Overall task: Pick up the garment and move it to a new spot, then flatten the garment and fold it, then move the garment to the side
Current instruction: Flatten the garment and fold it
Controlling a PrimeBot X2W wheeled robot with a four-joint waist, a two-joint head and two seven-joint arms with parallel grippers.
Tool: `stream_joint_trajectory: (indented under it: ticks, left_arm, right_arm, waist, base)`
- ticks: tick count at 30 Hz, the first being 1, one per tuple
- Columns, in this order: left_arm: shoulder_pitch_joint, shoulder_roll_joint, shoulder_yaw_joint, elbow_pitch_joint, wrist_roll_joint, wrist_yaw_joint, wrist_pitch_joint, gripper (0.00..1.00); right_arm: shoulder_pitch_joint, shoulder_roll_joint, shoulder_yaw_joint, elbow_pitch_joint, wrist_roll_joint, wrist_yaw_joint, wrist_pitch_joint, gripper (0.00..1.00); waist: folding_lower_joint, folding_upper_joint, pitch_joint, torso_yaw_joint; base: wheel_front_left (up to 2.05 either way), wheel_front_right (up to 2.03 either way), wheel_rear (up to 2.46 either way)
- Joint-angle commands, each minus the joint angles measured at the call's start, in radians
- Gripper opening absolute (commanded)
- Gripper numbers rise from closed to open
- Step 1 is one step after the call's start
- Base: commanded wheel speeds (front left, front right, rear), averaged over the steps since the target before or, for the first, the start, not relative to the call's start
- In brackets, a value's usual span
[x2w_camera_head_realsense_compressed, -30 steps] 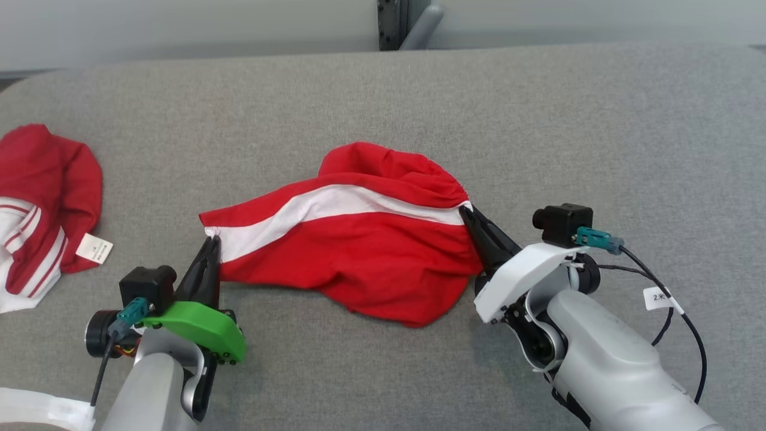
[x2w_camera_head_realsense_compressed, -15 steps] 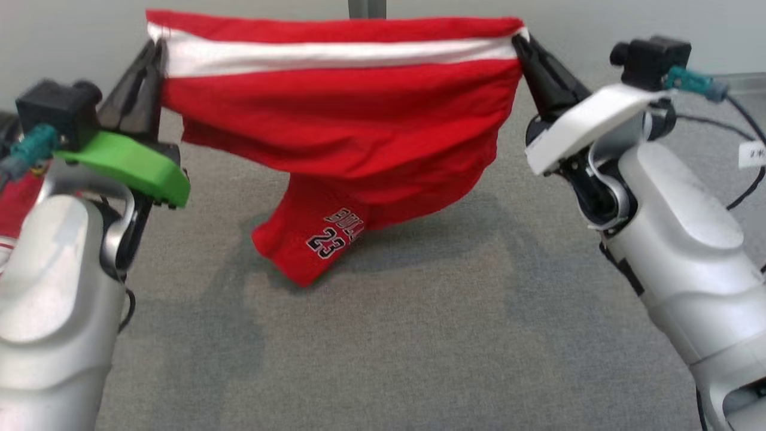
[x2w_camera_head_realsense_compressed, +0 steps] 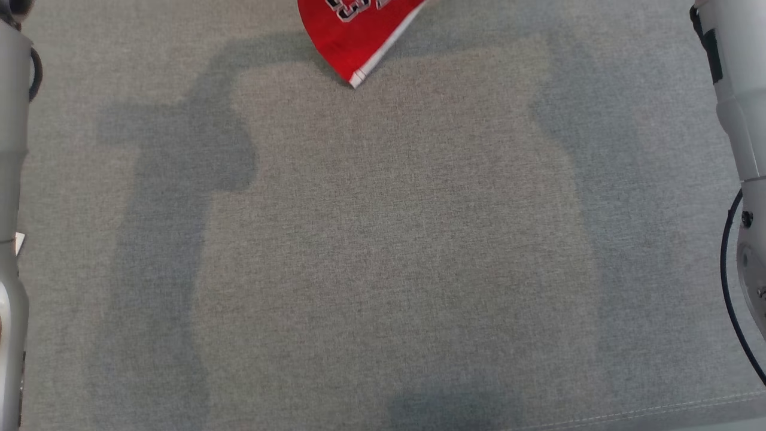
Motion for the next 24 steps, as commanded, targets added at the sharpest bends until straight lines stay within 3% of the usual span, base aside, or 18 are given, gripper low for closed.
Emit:
stream_joint_trajectory:
  ticks: [1, 5, 11, 21, 24]
  left_arm:
    - [-0.047, -0.006, -0.004, 0.026, 0.017, 0.007, -0.038, 0.0]
    - [-0.059, -0.017, -0.01, 0.063, 0.038, 0.008, -0.083, 0.0]
    - [0.117, -0.051, 0.008, 0.032, 0.016, 0.005, -0.089, 0.0]
    - [0.738, -0.167, 0.122, -0.016, -0.062, 0.003, -0.088, 0.0]
    - [0.852, -0.19, 0.148, -0.019, -0.071, 0.002, -0.088, 0.0]
  right_arm:
    - [-0.021, 0.001, -0.026, 0.011, -0.03, -0.001, -0.02, 0.0]
    - [0.004, 0.005, -0.085, -0.031, -0.072, -0.002, -0.032, 0.0]
    - [0.196, 0.012, -0.088, -0.069, -0.072, -0.002, -0.031, 0.0]
    - [0.713, -0.031, 0.134, -0.094, 0.143, -0.002, -0.031, 0.0]
    - [0.813, -0.047, 0.181, -0.088, 0.178, -0.002, -0.031, 0.0]
  waist:
    - [-0.0001, 0.0097, 0.11, 0.001]
    - [-0.0001, 0.0097, 0.116, 0.003]
    - [-0.0001, 0.0097, 0.094, 0.01]
    - [-0.0001, 0.0097, -0.141, 0.028]
    - [-0.0001, 0.0097, -0.192, 0.029]
  base:
    - [0.0, 0.0, 0.0]
    - [0.0, 0.0, 0.0]
    - [0.0, 0.0, 0.0]
    - [0.0, 0.0, 0.0]
    - [0.0, 0.0, 0.0]
